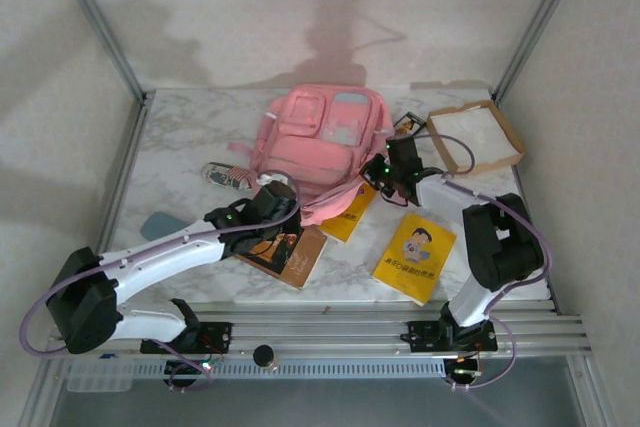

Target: Pack books, pencil case, and school supplies into a backpack

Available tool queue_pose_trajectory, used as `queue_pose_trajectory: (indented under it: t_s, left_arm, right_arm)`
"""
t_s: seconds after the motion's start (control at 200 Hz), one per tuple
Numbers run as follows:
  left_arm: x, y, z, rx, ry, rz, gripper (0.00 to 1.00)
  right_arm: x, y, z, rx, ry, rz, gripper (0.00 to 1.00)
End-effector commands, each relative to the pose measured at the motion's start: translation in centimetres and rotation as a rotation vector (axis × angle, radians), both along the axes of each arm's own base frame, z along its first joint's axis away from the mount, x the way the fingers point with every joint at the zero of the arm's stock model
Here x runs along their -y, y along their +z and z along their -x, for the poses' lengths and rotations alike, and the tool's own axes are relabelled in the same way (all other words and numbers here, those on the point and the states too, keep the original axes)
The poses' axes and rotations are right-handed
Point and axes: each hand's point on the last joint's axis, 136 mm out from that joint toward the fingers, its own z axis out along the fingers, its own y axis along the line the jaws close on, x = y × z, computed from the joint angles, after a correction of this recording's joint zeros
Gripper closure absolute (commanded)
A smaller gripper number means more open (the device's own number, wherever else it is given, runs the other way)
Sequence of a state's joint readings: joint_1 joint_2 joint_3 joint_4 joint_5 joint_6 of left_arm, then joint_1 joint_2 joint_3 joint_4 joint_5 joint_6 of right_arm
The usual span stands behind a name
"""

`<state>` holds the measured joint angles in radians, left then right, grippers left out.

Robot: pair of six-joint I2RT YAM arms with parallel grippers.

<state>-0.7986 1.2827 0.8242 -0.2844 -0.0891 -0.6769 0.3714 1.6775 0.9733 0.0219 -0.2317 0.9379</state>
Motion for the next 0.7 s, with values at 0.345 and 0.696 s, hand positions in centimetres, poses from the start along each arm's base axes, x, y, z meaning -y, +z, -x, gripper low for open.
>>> queue_pose_trajectory:
  t_s: [0.345,0.696]
  left_arm:
    - [0.8,-0.2,-1.3,0.002,-0.021,0.038,1.00]
    - [0.4,1.6,-1.5,0.048,0.005,0.069,1.00]
  right_arm:
    - [-2.4,5.3,3.7,0.268,0.353,0.211,0.36]
    - [-11.5,6.9,9.9,0.826,1.153,0.335,0.34]
